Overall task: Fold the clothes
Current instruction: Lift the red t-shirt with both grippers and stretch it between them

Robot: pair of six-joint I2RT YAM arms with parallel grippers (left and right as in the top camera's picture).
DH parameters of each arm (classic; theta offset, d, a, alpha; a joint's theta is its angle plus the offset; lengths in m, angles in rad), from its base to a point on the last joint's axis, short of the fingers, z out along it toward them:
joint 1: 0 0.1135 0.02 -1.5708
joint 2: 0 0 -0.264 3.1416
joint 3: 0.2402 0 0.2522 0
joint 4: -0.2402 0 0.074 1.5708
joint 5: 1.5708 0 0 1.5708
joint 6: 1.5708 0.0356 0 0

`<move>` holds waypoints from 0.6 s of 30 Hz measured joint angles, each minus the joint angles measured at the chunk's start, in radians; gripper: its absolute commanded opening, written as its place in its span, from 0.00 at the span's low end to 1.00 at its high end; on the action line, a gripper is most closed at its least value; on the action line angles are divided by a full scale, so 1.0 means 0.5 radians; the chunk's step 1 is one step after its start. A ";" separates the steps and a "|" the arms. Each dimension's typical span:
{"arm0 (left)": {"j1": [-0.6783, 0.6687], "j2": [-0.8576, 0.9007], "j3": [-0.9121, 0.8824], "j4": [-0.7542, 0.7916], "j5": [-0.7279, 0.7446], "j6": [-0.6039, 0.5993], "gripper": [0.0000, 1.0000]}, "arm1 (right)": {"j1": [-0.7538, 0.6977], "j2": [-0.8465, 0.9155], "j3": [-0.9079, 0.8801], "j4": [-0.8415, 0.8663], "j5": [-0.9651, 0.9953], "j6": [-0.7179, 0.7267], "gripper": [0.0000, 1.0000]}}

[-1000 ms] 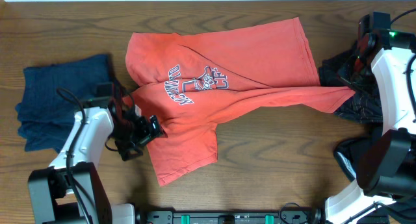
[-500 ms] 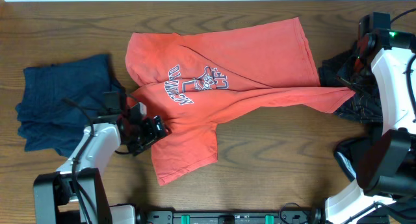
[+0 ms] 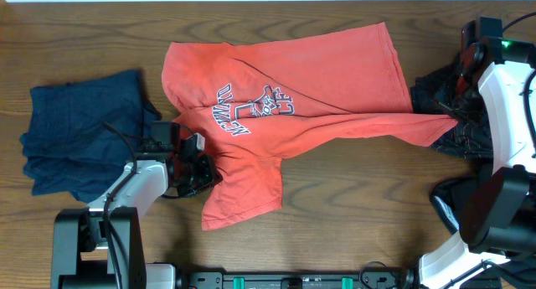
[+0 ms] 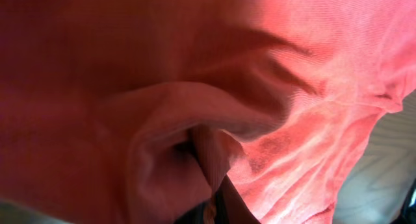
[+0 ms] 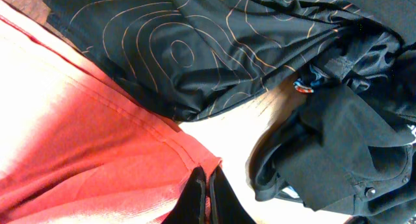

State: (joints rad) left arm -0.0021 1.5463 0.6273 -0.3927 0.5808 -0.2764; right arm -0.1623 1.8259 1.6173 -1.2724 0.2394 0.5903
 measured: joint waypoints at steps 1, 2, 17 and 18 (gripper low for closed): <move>0.000 -0.008 0.016 -0.040 0.016 0.000 0.06 | 0.000 0.000 0.000 -0.005 -0.001 -0.002 0.01; 0.000 -0.030 0.041 -0.095 0.036 -0.001 0.06 | 0.000 0.000 0.000 -0.024 -0.002 -0.006 0.01; 0.098 -0.544 1.524 -1.424 0.097 0.180 0.06 | -0.032 -0.479 -0.005 -0.051 -0.233 -0.208 0.01; 0.122 -0.555 1.646 -1.437 0.097 0.189 0.06 | -0.032 -0.582 -0.005 -0.026 -0.240 -0.238 0.01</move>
State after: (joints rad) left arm 0.0589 1.2690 1.4506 -1.1114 0.6292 -0.1818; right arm -0.1783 1.5349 1.6146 -1.2854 0.1192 0.4713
